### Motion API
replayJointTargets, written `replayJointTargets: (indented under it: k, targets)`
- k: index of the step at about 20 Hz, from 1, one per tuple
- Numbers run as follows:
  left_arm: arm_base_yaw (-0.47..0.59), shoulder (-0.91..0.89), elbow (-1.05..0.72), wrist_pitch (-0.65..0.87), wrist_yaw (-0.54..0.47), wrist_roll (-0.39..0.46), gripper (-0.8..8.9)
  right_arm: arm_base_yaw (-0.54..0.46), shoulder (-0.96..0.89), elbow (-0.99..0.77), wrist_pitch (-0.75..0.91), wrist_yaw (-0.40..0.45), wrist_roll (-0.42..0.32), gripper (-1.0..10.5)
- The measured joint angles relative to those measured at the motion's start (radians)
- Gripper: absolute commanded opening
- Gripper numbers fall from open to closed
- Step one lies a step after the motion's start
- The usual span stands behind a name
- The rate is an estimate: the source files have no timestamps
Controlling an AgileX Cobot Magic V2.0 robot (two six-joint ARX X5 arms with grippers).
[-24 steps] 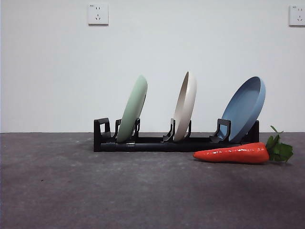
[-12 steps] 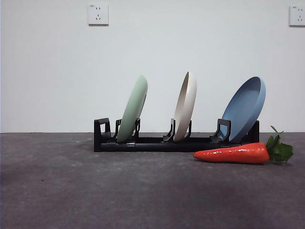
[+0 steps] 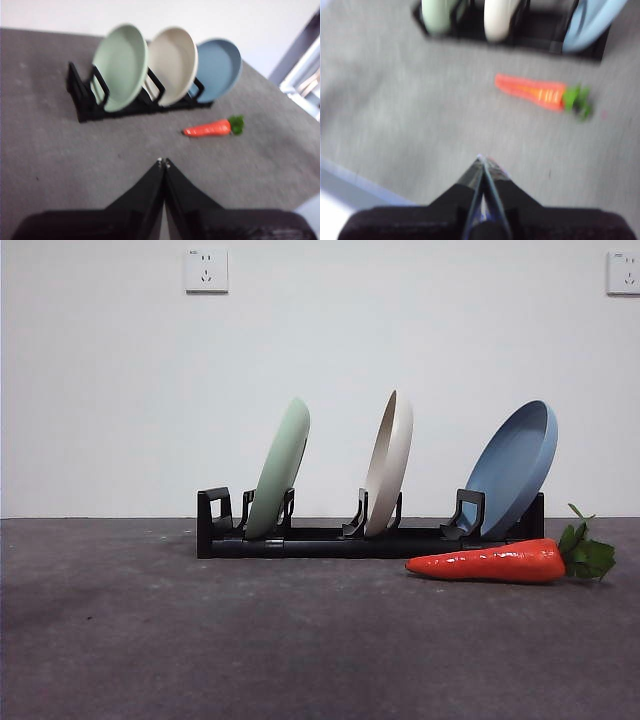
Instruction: Take the green plate from the plate rack,put the plate on the table,take the carrot from the table,put the carrot in the plate
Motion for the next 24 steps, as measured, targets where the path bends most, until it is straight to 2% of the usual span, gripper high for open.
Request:
replayJointTargets:
  k: [3, 6, 7, 8, 9, 10, 11, 18, 24]
  targets:
    - [0.000, 0.035, 0.056, -0.113, 0.017, 0.069, -0.08, 0.013, 0.018, 0.006, -0.080, -0.010, -0.040, -0.1]
    - [0.000, 0.043, 0.067, -0.151, 0.024, 0.101, 0.27, 0.013, 0.017, 0.006, -0.084, -0.050, -0.058, 0.1]
    - [0.000, 0.044, 0.067, -0.151, 0.024, 0.103, 1.61, 0.013, 0.016, 0.006, -0.084, -0.050, -0.058, 0.5]
    - [0.000, 0.044, 0.067, -0.151, 0.024, 0.103, 3.78, 0.013, 0.016, 0.006, -0.084, -0.050, -0.059, 2.0]
    - [0.000, 0.044, 0.067, -0.151, 0.024, 0.103, 5.61, 0.013, 0.016, 0.006, -0.083, -0.049, -0.059, 4.0]
    - [0.000, 0.045, 0.067, -0.151, 0.024, 0.103, 6.01, 0.013, 0.016, 0.006, -0.083, -0.049, -0.057, 6.1]
    - [0.000, 0.046, 0.067, -0.151, 0.025, 0.103, 5.98, 0.013, 0.016, 0.006, -0.083, -0.049, -0.057, 6.7]
    - [-0.004, 0.082, 0.074, -0.120, 0.035, 0.102, 5.98, 0.013, 0.016, 0.007, -0.083, -0.049, -0.057, 6.6]
    - [-0.071, 0.216, 0.141, 0.044, 0.038, 0.103, 5.98, 0.013, 0.016, 0.006, -0.083, -0.049, -0.052, 6.6]
